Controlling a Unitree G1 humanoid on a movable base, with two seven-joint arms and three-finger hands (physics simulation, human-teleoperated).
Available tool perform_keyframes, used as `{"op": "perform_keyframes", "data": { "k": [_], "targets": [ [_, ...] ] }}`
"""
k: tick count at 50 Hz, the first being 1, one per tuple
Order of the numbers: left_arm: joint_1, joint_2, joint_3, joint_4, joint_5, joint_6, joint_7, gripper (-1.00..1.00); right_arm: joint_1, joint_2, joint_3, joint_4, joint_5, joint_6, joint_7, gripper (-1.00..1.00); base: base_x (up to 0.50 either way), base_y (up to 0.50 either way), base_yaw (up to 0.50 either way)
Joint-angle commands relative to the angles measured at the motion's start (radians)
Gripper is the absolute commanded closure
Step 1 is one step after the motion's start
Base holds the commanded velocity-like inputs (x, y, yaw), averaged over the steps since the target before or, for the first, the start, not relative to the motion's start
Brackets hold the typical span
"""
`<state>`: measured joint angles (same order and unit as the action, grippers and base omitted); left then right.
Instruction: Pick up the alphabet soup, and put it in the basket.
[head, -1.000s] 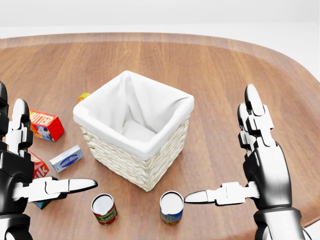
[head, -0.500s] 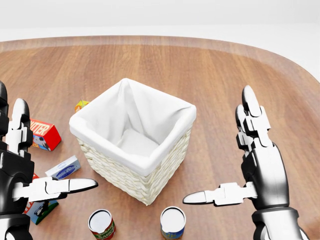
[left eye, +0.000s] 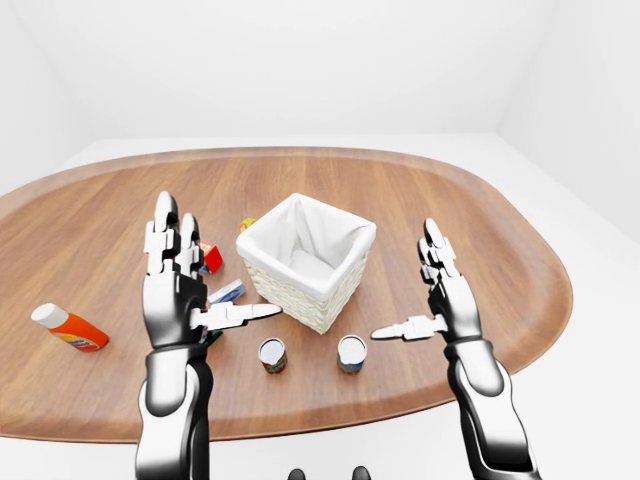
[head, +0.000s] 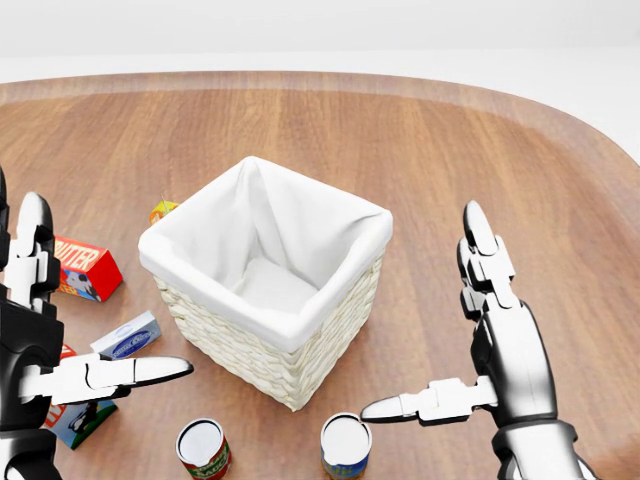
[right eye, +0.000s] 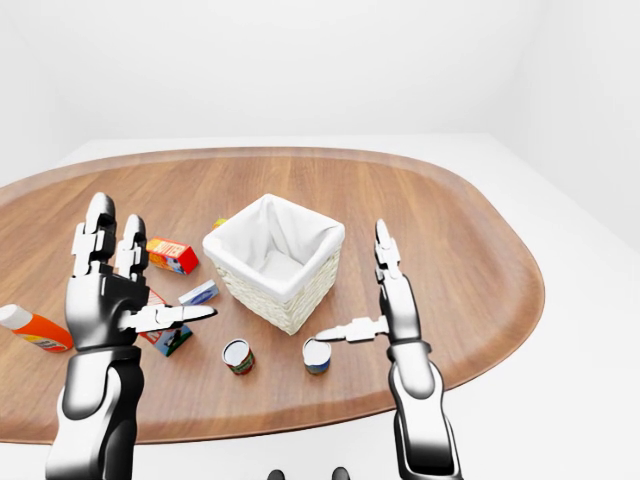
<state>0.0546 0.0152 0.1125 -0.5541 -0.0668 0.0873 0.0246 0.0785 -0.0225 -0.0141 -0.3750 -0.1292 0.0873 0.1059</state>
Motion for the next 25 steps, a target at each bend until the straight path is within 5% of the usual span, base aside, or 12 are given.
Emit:
{"op": "perform_keyframes", "data": {
  "k": [1,25],
  "targets": [
    [0.0,0.0,0.002,-0.003,0.0,0.0,0.0,-1.0,0.015,0.003,0.017,0.07,-0.02,0.0,0.002,-1.0,0.0,0.0,0.0],
    [-0.001,0.001,0.005,-0.006,-0.003,0.0,0.0,-1.0,0.035,-0.005,0.065,0.185,-0.091,0.0,0.042,-1.0,0.0,0.0,0.0]
  ]
}}
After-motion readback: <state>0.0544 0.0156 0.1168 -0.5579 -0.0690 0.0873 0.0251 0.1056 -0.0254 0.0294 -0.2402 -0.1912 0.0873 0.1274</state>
